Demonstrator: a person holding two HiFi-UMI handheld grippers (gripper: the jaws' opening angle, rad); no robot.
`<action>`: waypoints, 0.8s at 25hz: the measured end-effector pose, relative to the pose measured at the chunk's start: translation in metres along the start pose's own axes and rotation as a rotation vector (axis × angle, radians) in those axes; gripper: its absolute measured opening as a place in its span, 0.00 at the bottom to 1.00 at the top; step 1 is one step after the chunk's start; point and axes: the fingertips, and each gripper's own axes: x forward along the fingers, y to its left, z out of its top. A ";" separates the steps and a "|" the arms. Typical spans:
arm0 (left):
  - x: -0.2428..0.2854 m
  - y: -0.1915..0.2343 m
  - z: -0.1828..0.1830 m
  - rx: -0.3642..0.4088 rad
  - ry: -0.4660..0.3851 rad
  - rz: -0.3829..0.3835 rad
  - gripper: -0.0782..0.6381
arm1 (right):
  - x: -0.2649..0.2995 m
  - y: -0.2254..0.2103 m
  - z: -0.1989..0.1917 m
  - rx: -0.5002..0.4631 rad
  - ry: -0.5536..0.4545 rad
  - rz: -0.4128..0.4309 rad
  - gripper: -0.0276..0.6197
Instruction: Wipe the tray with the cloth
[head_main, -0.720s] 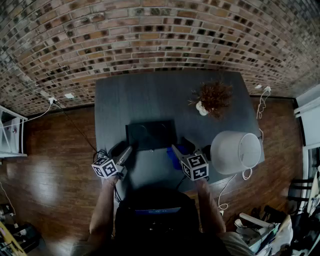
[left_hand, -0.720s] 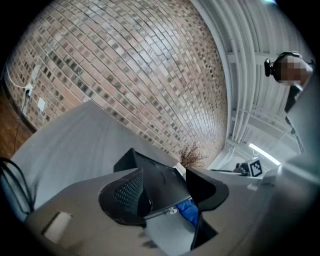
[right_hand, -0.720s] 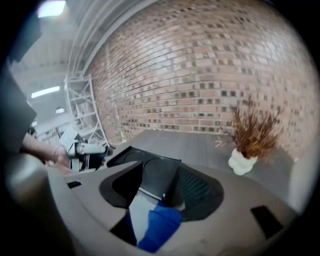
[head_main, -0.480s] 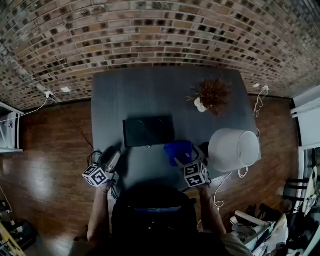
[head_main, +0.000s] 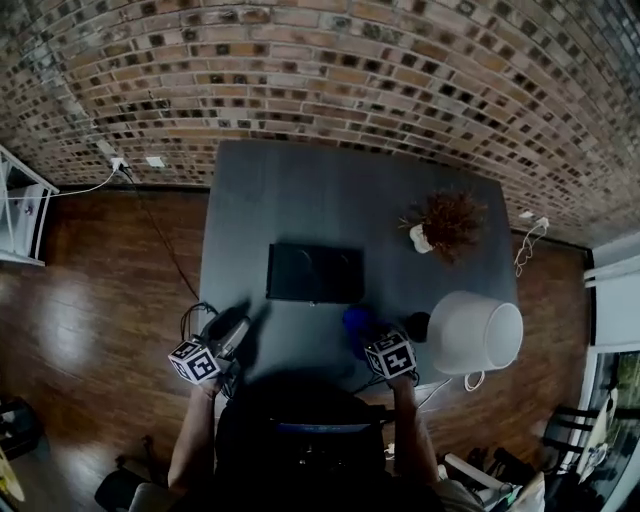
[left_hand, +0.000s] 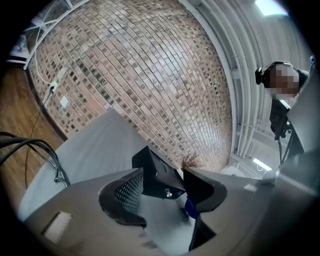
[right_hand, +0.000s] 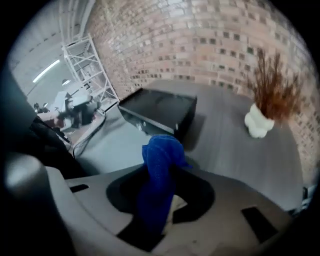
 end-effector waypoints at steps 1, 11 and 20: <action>0.000 0.002 0.004 -0.019 -0.027 -0.005 0.44 | -0.017 0.006 0.035 -0.030 -0.084 -0.009 0.25; 0.087 -0.003 0.033 -0.219 -0.185 -0.135 0.43 | 0.100 0.017 0.199 -0.166 -0.068 -0.081 0.25; 0.100 -0.016 0.018 -0.227 -0.165 -0.163 0.45 | 0.118 0.047 0.250 -0.488 -0.066 -0.048 0.25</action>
